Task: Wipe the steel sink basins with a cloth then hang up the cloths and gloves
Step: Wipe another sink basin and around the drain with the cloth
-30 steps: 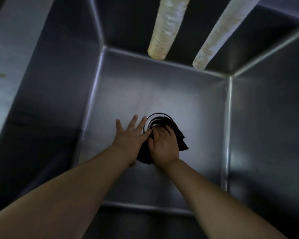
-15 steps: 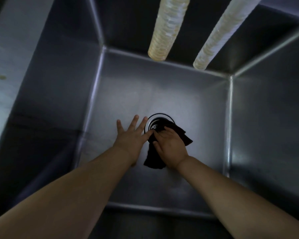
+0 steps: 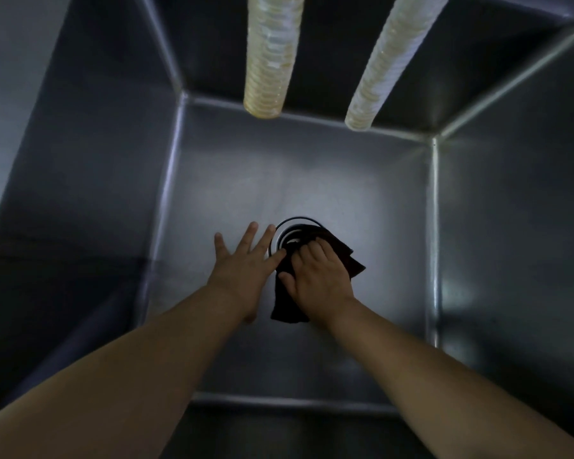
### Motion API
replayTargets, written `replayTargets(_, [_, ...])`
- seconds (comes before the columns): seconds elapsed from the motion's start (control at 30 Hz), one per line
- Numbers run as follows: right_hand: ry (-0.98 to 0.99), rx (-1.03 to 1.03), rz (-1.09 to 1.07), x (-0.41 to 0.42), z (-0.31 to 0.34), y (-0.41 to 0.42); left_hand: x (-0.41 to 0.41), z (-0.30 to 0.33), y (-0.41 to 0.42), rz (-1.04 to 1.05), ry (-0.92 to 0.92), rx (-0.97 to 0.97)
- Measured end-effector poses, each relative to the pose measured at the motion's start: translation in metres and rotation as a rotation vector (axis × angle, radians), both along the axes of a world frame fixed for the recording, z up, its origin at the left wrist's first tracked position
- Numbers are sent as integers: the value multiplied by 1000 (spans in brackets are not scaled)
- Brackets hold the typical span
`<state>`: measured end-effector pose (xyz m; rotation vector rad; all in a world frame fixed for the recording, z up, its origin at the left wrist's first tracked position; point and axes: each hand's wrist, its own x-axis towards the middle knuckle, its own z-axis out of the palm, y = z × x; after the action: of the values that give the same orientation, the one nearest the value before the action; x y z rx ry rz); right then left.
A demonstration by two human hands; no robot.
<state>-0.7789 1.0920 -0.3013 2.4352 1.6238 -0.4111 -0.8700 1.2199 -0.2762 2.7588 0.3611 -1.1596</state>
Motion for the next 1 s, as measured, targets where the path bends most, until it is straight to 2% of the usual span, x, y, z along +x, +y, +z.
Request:
replayTargets(0.07, [19,194,-50,-2,-2,-5,0,1,0,1,-4,-1])
replayTargets(0.13, [81,304,-97,-4,-4,-13,-1,0,0,3,-7,-5])
replayTargets(0.23, [93,234,-107,-14,-6,-35,-2,-1,2,-1,-16,-8])
replayTargets(0.43, [32,100,57,4,-6,-88,-5,-2,3,3,-44,-19])
replayTargets(0.8, [-78,67,-235,116,-13,-29,-8,-10,5,0,-89,-41])
replayTargets(1.0, [-58,66,-275,57,-7,-59,-18,5,13,-62,-140,-64])
